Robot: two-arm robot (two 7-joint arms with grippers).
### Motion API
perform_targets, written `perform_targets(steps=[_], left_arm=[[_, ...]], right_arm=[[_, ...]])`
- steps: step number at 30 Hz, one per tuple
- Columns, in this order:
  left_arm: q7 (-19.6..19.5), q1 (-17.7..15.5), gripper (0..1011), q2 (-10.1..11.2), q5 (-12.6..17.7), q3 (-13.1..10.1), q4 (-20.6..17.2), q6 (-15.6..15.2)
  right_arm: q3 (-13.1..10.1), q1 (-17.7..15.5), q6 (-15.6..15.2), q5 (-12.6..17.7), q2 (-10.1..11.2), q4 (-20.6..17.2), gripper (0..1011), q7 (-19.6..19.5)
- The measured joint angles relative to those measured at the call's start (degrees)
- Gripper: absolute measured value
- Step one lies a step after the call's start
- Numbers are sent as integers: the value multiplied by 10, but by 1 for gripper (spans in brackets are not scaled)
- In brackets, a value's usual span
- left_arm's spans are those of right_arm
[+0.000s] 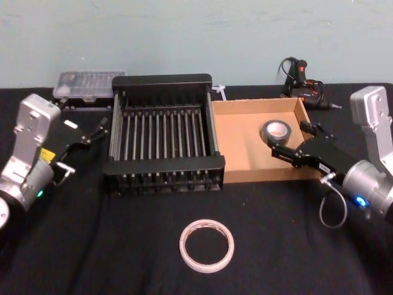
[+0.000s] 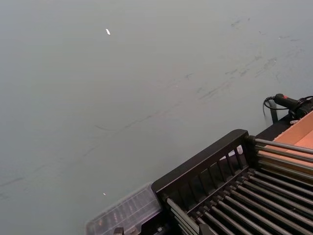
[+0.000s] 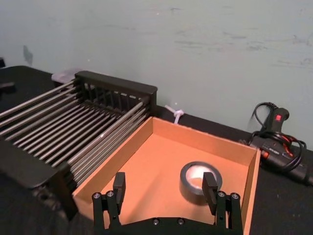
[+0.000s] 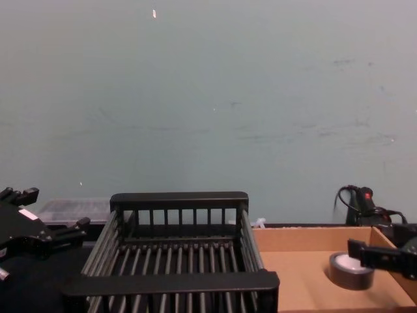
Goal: Pick up the white tape and place it into the black box , Pick up the silver tape and place it into the brown box.
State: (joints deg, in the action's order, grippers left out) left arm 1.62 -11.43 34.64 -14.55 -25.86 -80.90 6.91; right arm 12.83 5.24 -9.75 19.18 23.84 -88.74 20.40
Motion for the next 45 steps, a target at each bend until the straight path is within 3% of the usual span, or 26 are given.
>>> perform_targets(steps=[11, 17, 23, 29, 45], left_arm=[[0, 0, 1001, 0, 0, 0, 0, 0], [0, 0, 1001, 0, 0, 0, 0, 0], [0, 0, 1001, 0, 0, 0, 0, 0], [0, 0, 1001, 0, 0, 0, 0, 0], [0, 0, 1001, 0, 0, 0, 0, 0]], right_arm=[[4, -50, 7, 7, 33, -51, 1002, 9], [10, -61, 6, 8, 46, -70, 1002, 12], [32, -70, 12, -18, 64, -92, 1002, 16], [51, -73, 6, -46, 70, -108, 1002, 15], [77, -85, -4, -73, 74, -122, 1002, 30]])
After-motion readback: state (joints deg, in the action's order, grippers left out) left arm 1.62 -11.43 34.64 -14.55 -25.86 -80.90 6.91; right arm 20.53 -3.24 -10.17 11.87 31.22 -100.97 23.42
